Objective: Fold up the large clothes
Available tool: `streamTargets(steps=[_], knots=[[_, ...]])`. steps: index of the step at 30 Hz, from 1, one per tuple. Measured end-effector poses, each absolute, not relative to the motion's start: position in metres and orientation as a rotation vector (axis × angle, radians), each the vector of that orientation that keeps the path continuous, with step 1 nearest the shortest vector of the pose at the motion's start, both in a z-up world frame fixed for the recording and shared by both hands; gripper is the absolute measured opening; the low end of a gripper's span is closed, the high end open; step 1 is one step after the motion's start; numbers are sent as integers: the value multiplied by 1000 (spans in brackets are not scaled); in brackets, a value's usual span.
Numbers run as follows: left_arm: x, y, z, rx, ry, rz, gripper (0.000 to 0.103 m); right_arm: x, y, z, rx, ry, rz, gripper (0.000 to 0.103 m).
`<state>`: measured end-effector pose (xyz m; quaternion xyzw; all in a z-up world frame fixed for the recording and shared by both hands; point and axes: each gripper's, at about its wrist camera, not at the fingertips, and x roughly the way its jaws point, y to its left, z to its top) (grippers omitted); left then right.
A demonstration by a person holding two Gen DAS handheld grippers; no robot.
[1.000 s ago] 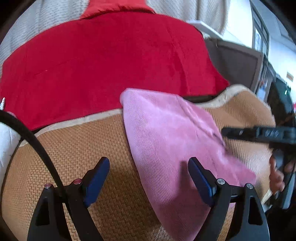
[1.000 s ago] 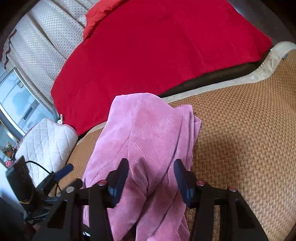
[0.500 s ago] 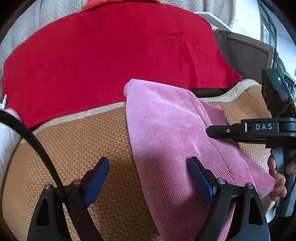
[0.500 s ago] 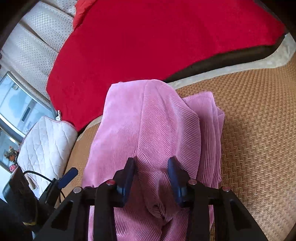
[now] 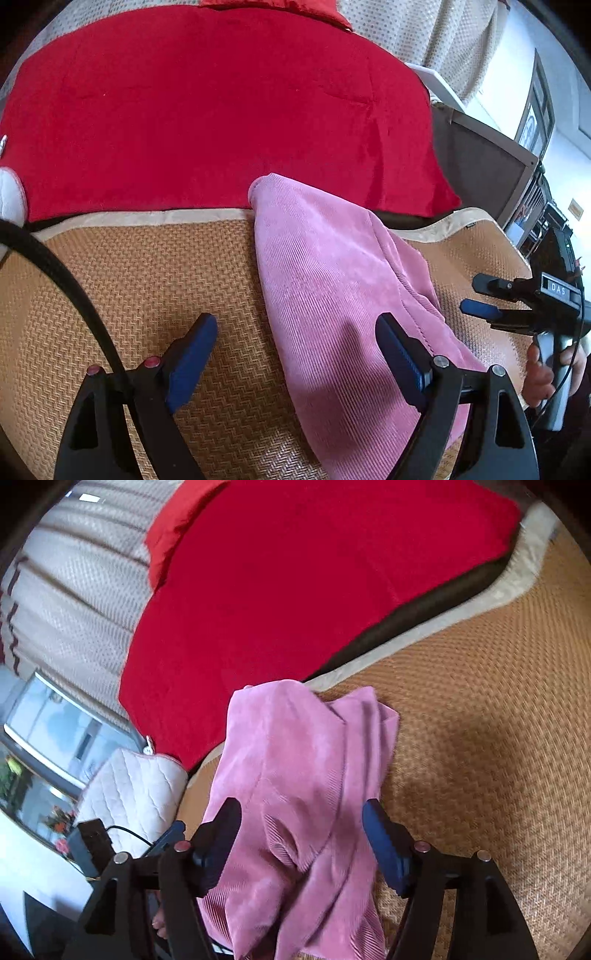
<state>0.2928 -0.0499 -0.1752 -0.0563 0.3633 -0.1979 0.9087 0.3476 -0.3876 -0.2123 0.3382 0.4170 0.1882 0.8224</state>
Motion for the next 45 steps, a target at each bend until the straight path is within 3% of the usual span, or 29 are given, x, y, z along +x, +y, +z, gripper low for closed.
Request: streamTargets(steps=[16, 21, 45], knots=[[288, -66, -175, 20, 722, -360, 88, 351, -372, -221, 667, 927, 403, 72], [289, -65, -175, 15, 723, -355, 88, 344, -368, -211, 630, 863, 403, 72], [295, -70, -180, -18, 754, -431, 88, 345, -375, -226, 689, 932, 441, 72]])
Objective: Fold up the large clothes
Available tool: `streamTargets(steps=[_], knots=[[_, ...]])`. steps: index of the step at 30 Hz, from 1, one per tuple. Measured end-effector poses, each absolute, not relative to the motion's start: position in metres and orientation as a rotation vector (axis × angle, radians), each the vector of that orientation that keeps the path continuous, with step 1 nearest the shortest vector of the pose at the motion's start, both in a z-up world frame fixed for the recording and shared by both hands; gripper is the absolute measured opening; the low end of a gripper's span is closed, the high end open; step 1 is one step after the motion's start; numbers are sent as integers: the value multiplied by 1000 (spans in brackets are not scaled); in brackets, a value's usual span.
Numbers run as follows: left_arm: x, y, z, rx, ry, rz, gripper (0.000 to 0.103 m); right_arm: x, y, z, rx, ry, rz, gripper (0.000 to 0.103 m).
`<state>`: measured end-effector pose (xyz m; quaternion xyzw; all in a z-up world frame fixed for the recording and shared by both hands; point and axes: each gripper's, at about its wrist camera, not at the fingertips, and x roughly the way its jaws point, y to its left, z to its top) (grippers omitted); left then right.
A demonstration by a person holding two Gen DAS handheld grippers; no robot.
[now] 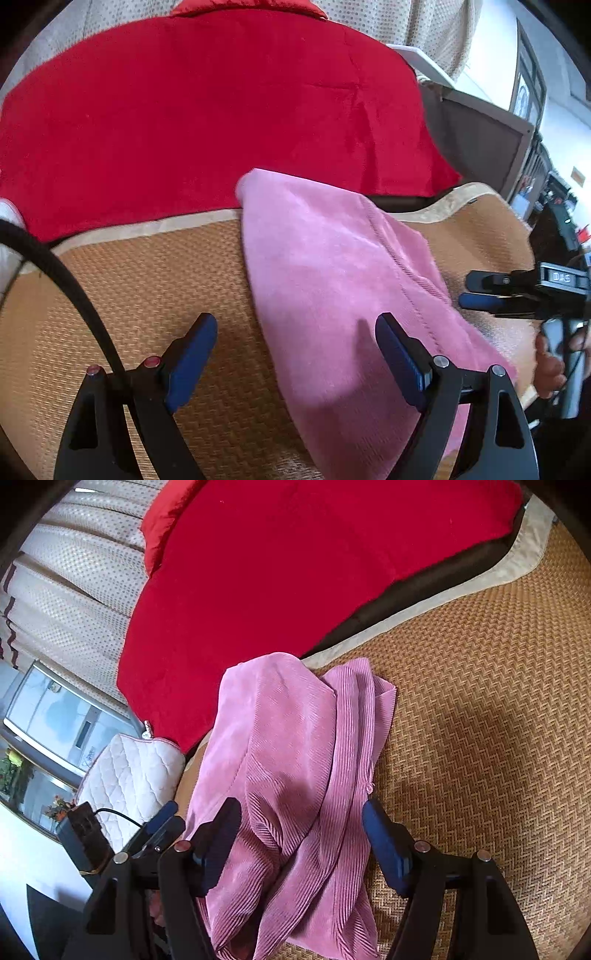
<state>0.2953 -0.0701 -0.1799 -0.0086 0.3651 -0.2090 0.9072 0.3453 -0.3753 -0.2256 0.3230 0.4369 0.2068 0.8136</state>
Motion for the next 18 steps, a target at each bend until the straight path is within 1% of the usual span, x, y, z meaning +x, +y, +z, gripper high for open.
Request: streamTargets(steps=[9, 18], knots=[[299, -70, -185, -101, 812, -540, 88, 348, -376, -229, 688, 950, 432, 72], [300, -76, -188, -66, 814, -542, 88, 349, -381, -231, 694, 941, 410, 72]])
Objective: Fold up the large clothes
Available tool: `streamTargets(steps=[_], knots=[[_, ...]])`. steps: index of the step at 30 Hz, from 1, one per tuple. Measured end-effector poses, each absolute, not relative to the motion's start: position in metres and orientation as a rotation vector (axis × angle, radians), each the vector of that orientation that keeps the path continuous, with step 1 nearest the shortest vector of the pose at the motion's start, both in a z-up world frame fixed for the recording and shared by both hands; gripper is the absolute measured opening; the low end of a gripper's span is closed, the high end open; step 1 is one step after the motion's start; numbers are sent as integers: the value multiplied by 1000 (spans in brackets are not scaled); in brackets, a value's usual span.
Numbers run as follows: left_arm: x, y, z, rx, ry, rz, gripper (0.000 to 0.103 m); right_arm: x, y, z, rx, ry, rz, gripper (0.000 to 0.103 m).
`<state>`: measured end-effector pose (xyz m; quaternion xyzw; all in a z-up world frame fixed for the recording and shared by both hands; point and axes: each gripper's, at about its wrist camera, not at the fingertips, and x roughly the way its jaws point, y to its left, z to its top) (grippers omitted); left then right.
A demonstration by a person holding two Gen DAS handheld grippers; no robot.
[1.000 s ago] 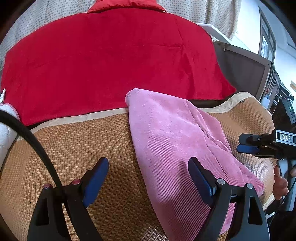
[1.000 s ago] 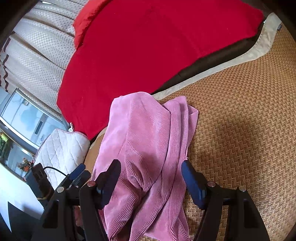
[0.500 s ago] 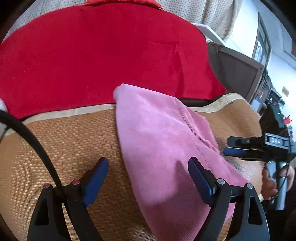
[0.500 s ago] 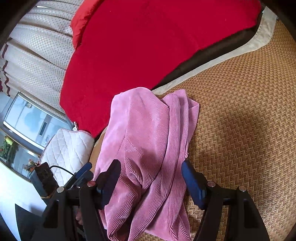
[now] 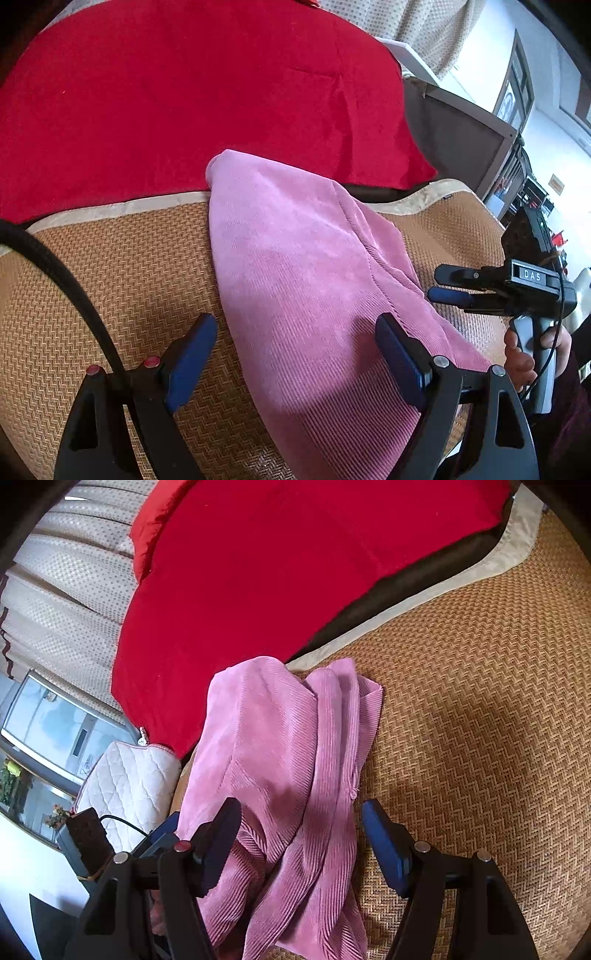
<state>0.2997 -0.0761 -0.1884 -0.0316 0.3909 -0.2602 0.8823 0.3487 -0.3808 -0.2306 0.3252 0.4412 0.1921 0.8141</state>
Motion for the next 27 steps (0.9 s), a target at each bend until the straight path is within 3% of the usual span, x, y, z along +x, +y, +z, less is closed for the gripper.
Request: streamTargets(steps=[27], knots=[[314, -84, -194, -83, 853, -576, 88, 389, -364, -263, 757, 1010, 474, 72]])
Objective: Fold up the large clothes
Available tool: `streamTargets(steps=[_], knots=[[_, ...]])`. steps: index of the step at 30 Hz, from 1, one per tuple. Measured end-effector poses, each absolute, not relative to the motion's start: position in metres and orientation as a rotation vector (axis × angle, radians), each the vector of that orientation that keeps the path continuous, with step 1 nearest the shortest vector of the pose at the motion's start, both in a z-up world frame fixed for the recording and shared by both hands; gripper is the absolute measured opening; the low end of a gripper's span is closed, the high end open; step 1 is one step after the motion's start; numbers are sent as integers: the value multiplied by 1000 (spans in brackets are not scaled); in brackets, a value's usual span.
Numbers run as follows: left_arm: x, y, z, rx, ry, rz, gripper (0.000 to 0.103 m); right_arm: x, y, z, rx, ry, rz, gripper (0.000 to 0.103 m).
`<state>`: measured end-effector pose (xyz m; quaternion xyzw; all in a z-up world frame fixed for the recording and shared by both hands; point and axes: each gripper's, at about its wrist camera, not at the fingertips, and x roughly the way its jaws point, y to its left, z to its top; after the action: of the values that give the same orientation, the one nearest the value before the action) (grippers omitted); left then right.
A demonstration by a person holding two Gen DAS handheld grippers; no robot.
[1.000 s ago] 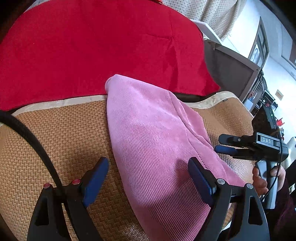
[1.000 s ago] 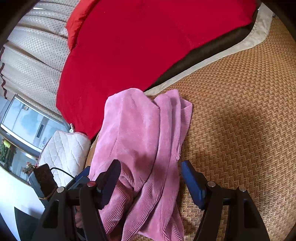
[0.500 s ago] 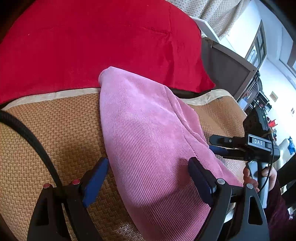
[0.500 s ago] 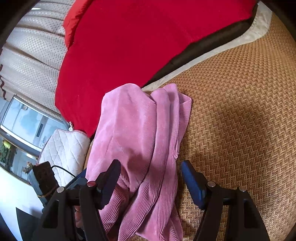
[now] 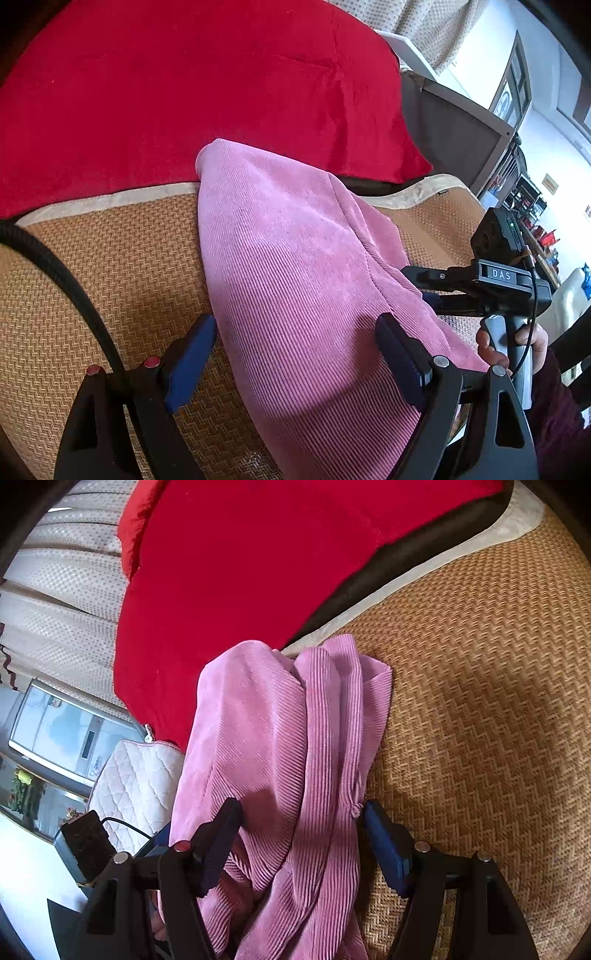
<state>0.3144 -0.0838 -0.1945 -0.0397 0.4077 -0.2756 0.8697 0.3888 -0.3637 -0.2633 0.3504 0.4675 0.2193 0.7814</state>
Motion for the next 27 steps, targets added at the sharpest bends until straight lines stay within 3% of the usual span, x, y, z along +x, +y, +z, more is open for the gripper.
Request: streamTargets(steps=[27], knots=[[322, -94, -194, -58, 846, -589, 88, 391, -360, -269, 757, 1030, 482, 73]])
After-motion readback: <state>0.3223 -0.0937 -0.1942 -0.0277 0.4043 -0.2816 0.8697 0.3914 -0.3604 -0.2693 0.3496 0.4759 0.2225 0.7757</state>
